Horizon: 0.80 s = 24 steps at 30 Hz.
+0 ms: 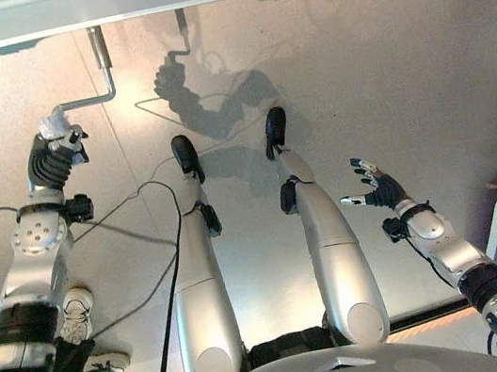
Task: Raise the hospital bed
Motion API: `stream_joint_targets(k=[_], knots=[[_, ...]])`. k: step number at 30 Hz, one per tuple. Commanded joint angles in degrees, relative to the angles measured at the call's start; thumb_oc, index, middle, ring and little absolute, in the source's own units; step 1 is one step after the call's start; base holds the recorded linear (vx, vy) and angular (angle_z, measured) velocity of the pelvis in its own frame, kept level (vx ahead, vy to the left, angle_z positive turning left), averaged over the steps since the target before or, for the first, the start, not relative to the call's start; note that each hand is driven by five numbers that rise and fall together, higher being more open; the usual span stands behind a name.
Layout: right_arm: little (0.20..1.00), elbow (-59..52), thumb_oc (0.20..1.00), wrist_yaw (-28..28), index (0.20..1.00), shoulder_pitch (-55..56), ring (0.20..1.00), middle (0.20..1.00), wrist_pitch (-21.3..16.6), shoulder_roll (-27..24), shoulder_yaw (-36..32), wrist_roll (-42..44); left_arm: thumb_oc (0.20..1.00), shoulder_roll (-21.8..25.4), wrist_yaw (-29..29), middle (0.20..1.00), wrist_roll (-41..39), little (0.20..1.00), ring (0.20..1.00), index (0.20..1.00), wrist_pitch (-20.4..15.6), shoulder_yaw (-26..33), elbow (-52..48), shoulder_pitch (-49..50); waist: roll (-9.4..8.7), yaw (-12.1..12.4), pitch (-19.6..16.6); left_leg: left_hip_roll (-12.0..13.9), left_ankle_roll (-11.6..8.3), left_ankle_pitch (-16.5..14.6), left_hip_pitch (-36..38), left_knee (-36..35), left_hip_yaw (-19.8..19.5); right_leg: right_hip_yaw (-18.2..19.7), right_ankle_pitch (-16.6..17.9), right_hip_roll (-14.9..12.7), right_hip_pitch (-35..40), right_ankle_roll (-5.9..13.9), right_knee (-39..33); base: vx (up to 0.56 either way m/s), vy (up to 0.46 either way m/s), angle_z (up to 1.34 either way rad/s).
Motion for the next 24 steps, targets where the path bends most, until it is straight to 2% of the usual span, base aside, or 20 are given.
stream_joint_targets(k=[1, 3, 4, 6, 12, 13, 24], knots=[[1.000, -0.69, 1.000, -0.68, 1.000, 1.06, 1.000, 1.000, -0.32, -0.60, 2.78, 0.73, 0.200, 5.01, 4.11, 0.200, 1.05, 0.200, 0.200, 0.200, -0.39, 1.91, 5.57, -3.60, -3.66, -2.72, -1.13, -2.24, 1.17, -4.06, -2.53, 4.00, 1.41, 0.10, 0.48, -2.16, 0.06, 7.86, -0.97, 0.01, 0.055, -0.02], [1.000, -0.75, 1.000, -0.70, 1.000, 0.94, 1.000, 1.000, -0.44, -0.51, 3.18, 1.12, 0.200, 5.06, 4.34, 0.200, 1.08, 0.200, 0.200, 0.200, 0.01, 0.83, 7.74, -5.94, -4.13, -3.06, -1.13, -2.09, 1.19, -4.36, -3.34, 4.74, 1.48, 0.17, 0.58, -2.12, -0.44, 7.89, -0.99, 0.01, 0.024, -0.02], [1.000, -1.13, 1.000, -0.76, 1.000, 0.64, 1.000, 1.000, -0.48, -0.26, 4.28, 1.61, 0.200, 5.38, 4.51, 0.200, 1.90, 0.200, 0.200, 0.200, 1.22, -1.48, 14.25, -10.62, -5.41, -4.06, -1.13, -1.74, 1.30, -5.12, -4.77, 6.16, 1.44, 0.39, 0.81, -2.05, -1.34, 8.00, -1.13, 0.03, 0.056, -0.03], [1.000, -1.64, 1.000, -0.74, 1.000, 0.12, 1.000, 1.000, -0.73, -0.05, 5.82, 2.94, 0.200, 5.36, 5.38, 0.200, 3.22, 0.200, 0.200, 0.200, 2.45, -4.18, 19.68, -16.57, -6.92, -5.25, -1.13, -1.26, 1.29, -6.05, -6.35, 7.66, 1.43, 0.54, 1.21, -1.76, -2.25, 8.15, -1.60, 0.04, 0.075, -0.15], [1.000, -2.66, 1.000, -0.51, 1.000, -0.12, 1.000, 1.000, -0.97, 0.67, 7.42, 4.65, 0.200, 4.39, 5.70, 0.200, 5.02, 0.200, 0.200, 0.200, 3.83, -7.94, 24.81, -22.85, -8.25, -6.32, -1.13, -0.61, 1.54, -7.78, -8.61, 10.71, 1.68, 1.12, 1.08, -1.36, -4.10, 8.13, -1.20, 0.02, 0.035, -0.10], [1.000, -3.50, 1.000, -0.48, 1.000, -0.33, 1.000, 1.000, -1.18, 0.80, 8.63, 4.95, 0.200, 3.31, 5.84, 0.200, 6.37, 0.200, 0.200, 0.200, 4.31, -9.76, 25.95, -25.01, -8.95, -7.10, -1.13, -0.39, 1.77, -8.80, -9.51, 12.51, 2.11, 1.77, 1.06, -1.11, -5.14, 8.10, -0.99, 0.01, 0.052, -0.11], [1.000, -5.08, 1.000, -0.50, 1.000, -0.78, 1.000, 1.000, -0.97, 0.70, 10.28, 5.75, 0.200, -1.97, 6.79, 0.200, 6.87, 0.200, 0.200, 0.200, 4.70, -13.44, 23.25, -27.46, -9.26, -8.11, -1.13, -0.14, 2.50, -10.26, -10.54, 14.82, 2.75, 3.21, 0.55, -0.13, -7.68, 7.58, 0.53, 0.01, 0.016, -0.04]])
